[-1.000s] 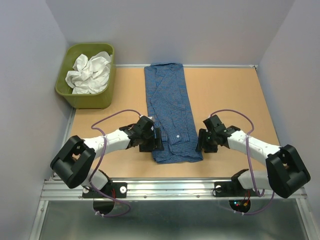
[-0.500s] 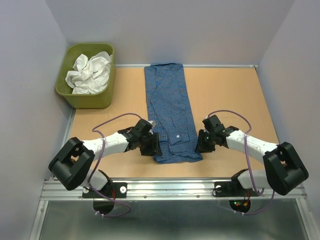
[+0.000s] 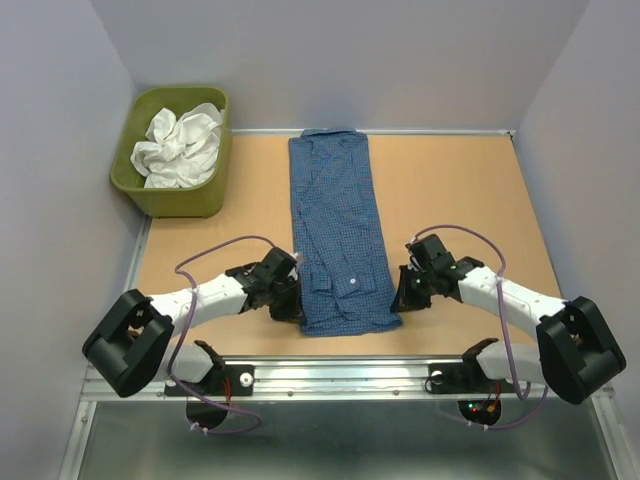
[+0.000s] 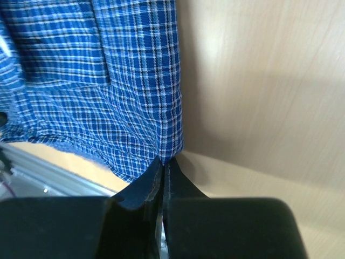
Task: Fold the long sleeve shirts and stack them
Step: Fold the shirt
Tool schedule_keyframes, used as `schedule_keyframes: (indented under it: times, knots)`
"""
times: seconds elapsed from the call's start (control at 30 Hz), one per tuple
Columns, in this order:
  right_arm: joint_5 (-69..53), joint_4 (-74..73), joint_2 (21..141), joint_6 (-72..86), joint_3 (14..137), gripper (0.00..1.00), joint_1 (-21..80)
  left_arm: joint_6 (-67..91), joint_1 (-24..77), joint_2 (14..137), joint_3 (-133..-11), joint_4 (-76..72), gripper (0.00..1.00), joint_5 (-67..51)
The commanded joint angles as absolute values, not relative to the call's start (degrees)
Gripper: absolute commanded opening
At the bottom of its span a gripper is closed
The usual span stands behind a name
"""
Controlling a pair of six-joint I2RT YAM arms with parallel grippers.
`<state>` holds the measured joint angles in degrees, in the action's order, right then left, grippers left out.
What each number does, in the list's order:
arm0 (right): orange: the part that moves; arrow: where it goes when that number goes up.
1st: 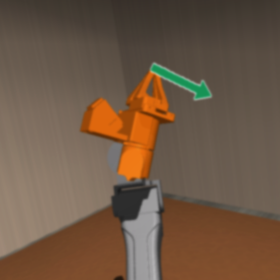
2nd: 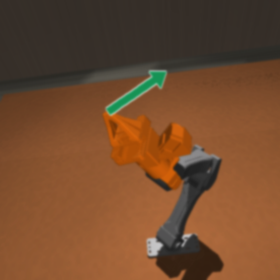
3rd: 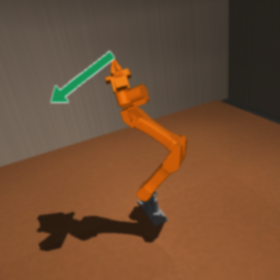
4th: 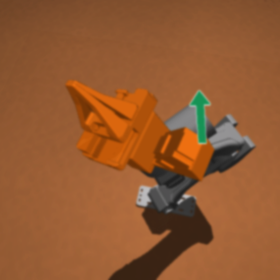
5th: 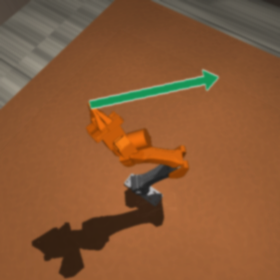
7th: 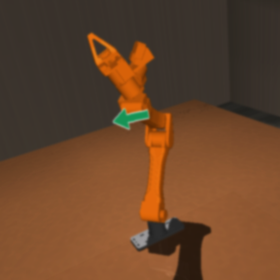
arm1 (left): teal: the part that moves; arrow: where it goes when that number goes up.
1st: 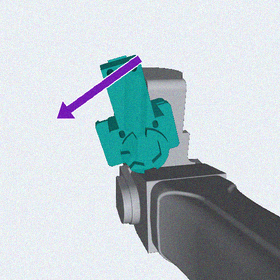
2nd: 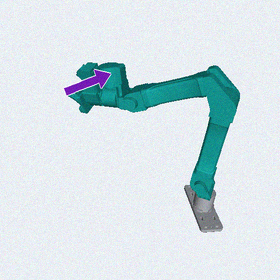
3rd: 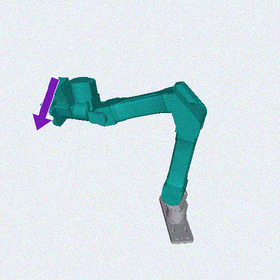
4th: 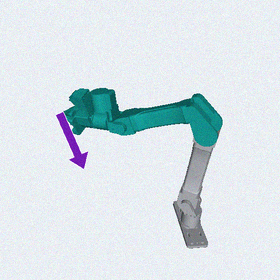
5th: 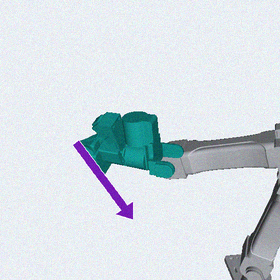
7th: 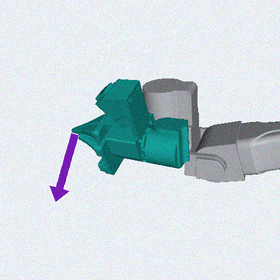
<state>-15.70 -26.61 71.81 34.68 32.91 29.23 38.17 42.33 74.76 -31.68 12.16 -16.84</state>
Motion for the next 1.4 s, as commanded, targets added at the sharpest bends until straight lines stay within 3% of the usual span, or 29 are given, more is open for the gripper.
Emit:
schedule_keyframes:
  times: [0.0, 0.27, 0.5, 0.93, 1.37]
  knots:
    - [-17.57, -31.36, 67.77, 33.4, 32.25, 0.01, 29.09, 37.17, 42.71, 70.58, -29.36, 17.58, 0.0, -19.68]
    - [-13.98, -35.07, 63.46, 35.15, 39.01, 0.0, 29.09, 39.11, 42.37, 63.11, -34.62, 23.55, 0.0, -13.64]
    - [-7.74, -34.89, 71.27, 33.75, 54.38, 0.0, 29.09, 38.06, 36.22, 66.0, -42.62, 19.43, 0.0, -9.23]
    - [-1.68, -31.11, 95.25, 28.48, 79.34, 0.01, 27.34, 37.18, 23.73, 82.6, -59.39, 11.16, 0.0, -10.81]
    - [-3.16, -28.92, 107.57, 27.6, 90.08, 0.01, 21.71, 38.23, 18.55, 100.18, -76.02, 10.9, 0.0, -11.16]
